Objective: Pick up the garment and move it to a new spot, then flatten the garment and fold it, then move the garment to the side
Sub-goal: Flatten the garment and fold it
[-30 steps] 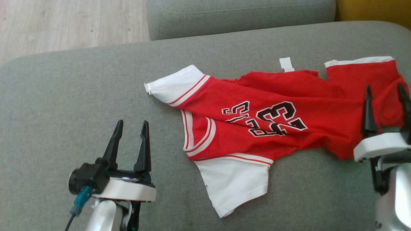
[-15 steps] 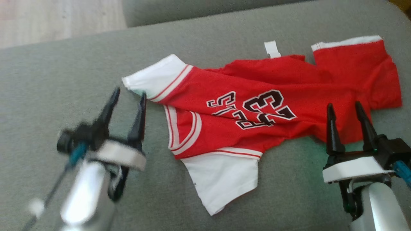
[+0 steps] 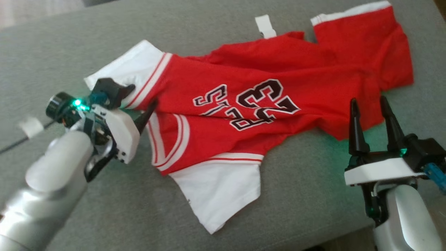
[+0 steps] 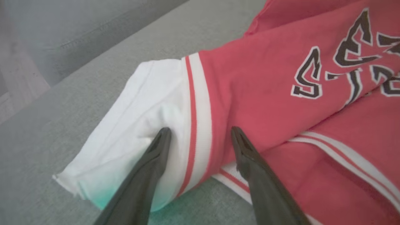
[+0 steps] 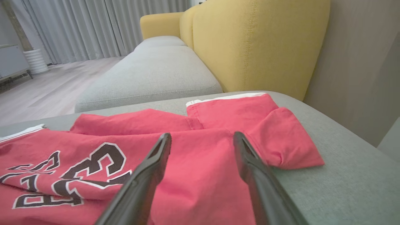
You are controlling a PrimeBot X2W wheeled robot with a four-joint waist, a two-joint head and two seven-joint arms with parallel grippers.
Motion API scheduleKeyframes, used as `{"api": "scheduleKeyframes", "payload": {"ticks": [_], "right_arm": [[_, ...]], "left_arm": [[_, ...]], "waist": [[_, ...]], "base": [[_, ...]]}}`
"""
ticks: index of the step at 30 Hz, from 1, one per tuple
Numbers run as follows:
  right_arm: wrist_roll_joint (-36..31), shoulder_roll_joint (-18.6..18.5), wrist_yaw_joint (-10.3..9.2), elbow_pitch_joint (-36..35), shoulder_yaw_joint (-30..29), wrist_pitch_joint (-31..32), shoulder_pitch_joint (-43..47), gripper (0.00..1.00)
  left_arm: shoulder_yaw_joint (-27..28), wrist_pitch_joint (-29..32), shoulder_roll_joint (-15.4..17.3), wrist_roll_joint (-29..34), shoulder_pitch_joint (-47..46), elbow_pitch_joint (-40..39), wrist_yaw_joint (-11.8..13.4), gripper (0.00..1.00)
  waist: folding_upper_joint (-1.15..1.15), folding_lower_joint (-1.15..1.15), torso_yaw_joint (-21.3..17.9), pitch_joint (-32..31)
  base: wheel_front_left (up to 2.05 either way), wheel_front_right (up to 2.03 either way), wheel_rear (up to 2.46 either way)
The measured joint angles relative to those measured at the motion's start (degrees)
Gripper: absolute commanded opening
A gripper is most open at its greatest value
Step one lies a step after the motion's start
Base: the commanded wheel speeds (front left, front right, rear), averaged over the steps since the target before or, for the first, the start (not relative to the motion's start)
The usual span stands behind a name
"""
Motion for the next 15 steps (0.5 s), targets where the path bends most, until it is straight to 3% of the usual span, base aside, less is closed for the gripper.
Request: {"api": "scheduleKeyframes", "payload": {"ticks": [7, 13, 15], "right_arm": [[2.09, 0.00, 0.00, 1.66, 0.76, -0.94, -2.30, 1.00], [2.81, 0.00, 0.00, 2.38, 1.42, -0.97, -2.72, 1.00], [3.11, 0.00, 0.00, 2.38, 1.47, -0.98, -2.74, 1.00]], "left_arm": [[-8.04, 9.00, 5.15, -10.77, -6.98, 0.94, -0.05, 1.00], [-12.27, 13.80, 6.83, -16.06, -11.02, 1.94, -0.07, 1.00], [-12.95, 14.38, 7.09, -17.18, -12.18, 2.61, -0.05, 0.15]], "waist": [[0.00, -0.01, -3.16, 1.72], [0.00, -0.01, -4.78, 2.08], [0.00, -0.02, -5.15, 2.19]], "base": [[0.00, 0.00, 0.00], [0.00, 0.00, 0.00], [0.00, 0.00, 0.00]]}}
